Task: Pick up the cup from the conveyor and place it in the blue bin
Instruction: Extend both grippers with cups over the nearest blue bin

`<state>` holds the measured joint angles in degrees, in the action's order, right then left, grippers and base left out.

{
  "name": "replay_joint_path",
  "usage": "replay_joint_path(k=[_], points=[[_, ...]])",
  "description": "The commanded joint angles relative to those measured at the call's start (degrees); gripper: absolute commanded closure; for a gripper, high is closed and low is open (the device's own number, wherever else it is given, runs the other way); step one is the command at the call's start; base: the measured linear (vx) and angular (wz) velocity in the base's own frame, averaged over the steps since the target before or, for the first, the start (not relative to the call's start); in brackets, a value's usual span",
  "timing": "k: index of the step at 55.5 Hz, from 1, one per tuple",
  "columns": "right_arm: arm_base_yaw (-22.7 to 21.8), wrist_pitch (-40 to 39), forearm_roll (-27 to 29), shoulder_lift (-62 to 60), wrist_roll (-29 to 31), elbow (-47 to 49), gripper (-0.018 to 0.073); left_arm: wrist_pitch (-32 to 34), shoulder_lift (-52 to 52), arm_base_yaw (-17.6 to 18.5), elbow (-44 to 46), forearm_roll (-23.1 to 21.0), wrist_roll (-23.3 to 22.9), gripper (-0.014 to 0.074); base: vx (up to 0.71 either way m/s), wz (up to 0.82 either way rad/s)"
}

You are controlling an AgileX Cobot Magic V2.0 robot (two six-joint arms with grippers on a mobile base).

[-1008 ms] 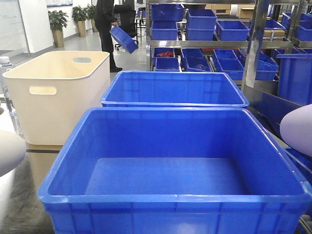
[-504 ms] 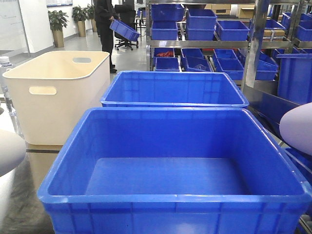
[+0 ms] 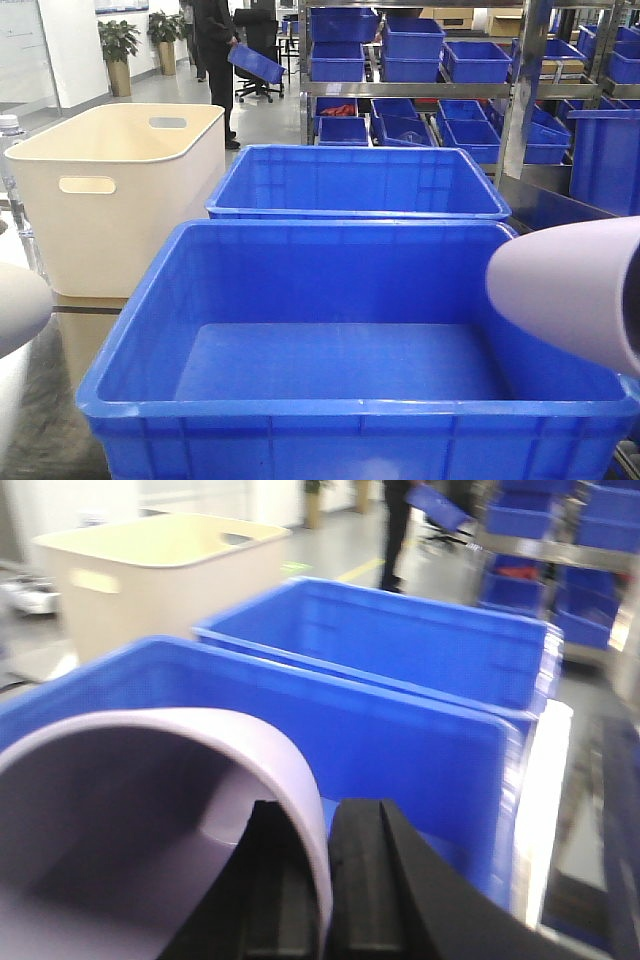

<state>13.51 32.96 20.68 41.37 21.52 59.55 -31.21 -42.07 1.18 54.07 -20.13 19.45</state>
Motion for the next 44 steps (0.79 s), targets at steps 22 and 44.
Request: replay_joint_path(k=[22, 44], points=[[0.02, -18.06, 19.61, 16.67, 19.03, 2.91, 0.0568, 7.31, -4.97, 0.08, 4.26, -22.58, 22.10, 0.0603, 0.00, 0.00], [0.02, -12.48, 19.62, 35.77, 17.44, 18.09, 0.0568, 3.72, -29.04, 9.04, 20.17, -38.93, 37.99, 0.0601, 0.00, 0.00]])
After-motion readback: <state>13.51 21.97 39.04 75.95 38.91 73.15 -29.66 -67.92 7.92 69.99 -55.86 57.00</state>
